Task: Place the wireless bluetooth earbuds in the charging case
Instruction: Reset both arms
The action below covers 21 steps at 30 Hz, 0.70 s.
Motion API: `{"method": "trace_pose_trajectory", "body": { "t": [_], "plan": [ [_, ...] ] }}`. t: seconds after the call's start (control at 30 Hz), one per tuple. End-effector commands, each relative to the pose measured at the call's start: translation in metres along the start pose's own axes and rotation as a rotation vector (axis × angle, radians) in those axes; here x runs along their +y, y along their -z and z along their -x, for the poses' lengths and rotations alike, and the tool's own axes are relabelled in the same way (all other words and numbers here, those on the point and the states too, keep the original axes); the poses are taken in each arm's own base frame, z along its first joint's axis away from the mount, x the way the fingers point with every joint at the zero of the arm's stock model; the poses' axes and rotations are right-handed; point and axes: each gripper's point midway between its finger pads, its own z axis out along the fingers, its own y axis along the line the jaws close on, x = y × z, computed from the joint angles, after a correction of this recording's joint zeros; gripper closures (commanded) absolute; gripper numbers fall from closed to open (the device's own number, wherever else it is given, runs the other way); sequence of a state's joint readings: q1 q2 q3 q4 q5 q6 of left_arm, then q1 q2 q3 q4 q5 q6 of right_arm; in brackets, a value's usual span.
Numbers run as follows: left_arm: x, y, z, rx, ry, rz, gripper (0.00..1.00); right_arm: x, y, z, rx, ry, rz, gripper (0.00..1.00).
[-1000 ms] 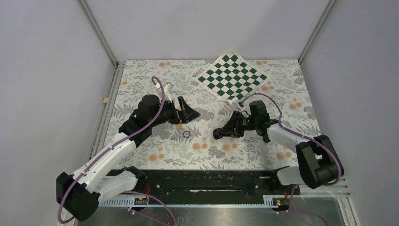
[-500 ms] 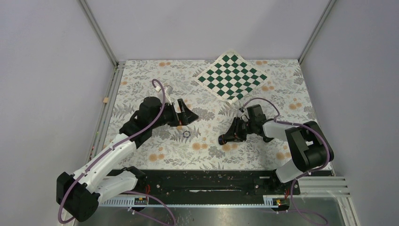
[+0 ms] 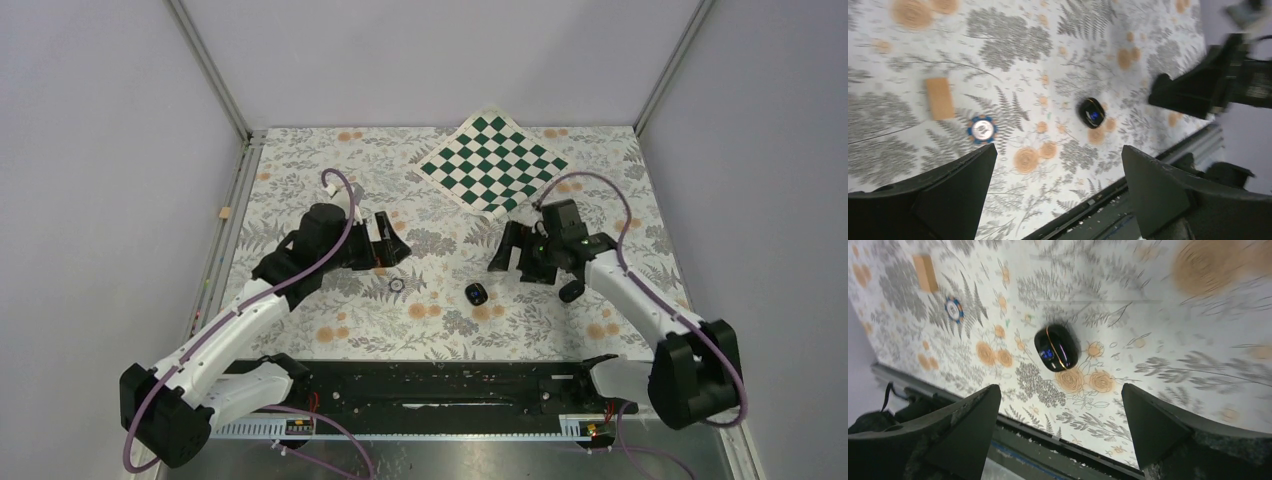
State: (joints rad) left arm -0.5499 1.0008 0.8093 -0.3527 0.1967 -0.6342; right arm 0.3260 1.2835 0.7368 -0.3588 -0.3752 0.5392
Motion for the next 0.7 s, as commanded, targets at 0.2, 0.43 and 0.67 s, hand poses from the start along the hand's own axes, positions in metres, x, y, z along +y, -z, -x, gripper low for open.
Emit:
{"method": "trace_pose_trajectory", "body": {
  "t": [0.2,0.43,0.67],
  "plan": [
    [0.035,0.069,0.085,-0.231,-0.119,0.43,0.01,-0.036,0.169,0.071,-0.434,0.151,-0.565,0.01],
    [0.028,0.088,0.098,-0.308,-0.172,0.411,0.01,-0.036,0.22,0.071,-0.589,0.169,-0.594,0.0],
    [0.027,0.092,0.1,-0.354,-0.135,0.394,0.01,-0.035,0.219,0.055,-0.641,0.168,-0.505,0.01]
  ]
}}
